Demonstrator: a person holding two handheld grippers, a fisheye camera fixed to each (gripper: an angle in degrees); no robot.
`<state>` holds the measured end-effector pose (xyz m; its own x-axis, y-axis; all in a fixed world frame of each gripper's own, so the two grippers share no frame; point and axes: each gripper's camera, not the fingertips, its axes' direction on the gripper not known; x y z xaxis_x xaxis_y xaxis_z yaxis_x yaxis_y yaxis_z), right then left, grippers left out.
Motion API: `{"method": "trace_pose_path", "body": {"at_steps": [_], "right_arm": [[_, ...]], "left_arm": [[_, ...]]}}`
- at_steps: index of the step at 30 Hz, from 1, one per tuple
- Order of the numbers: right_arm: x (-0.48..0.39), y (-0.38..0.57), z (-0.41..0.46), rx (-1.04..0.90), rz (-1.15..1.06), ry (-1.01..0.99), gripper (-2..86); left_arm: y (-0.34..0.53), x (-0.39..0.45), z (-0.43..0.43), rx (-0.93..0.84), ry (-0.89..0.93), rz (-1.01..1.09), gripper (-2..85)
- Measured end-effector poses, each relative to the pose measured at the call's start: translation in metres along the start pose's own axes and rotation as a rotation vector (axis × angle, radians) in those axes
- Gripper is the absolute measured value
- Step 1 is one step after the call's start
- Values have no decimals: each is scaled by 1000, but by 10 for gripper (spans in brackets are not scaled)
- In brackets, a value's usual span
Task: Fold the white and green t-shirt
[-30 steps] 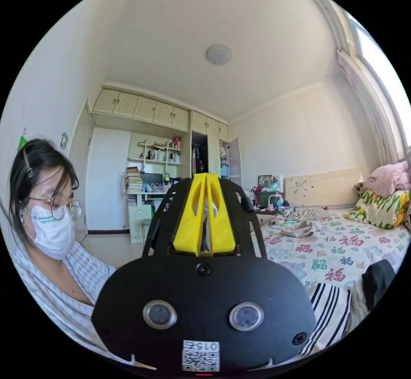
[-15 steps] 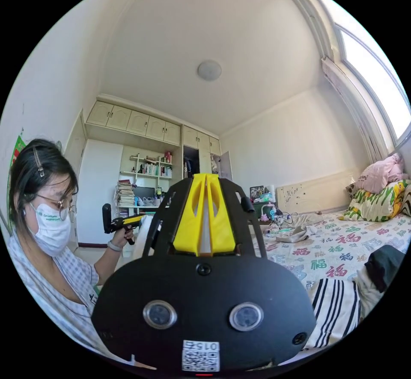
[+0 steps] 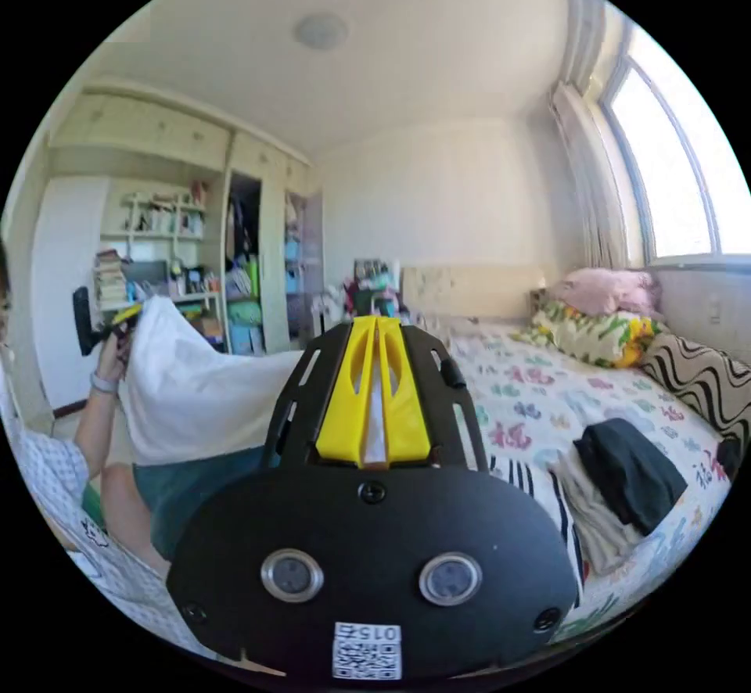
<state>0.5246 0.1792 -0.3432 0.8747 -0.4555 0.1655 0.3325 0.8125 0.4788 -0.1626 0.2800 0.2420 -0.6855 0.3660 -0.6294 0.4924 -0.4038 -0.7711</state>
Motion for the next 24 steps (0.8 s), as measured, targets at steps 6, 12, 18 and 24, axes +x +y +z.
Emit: {"method": "trace_pose_path", "body": {"at_steps": [6,12,18,24], "right_arm": [[13,47,91,-223,2,-351,18],[-87,62,101,-415,-406,-688,67],[-195,125,143,-765,-780,-658,101],[-217,144,156,-760,-905,-469,5]], "left_arm": [[107,-10,176,-535,110,-38,1],[108,-8,146,-493,305,182,6],[130,17,155,-697,535,385,60],[147,24,173,-796,526,464,71]]}}
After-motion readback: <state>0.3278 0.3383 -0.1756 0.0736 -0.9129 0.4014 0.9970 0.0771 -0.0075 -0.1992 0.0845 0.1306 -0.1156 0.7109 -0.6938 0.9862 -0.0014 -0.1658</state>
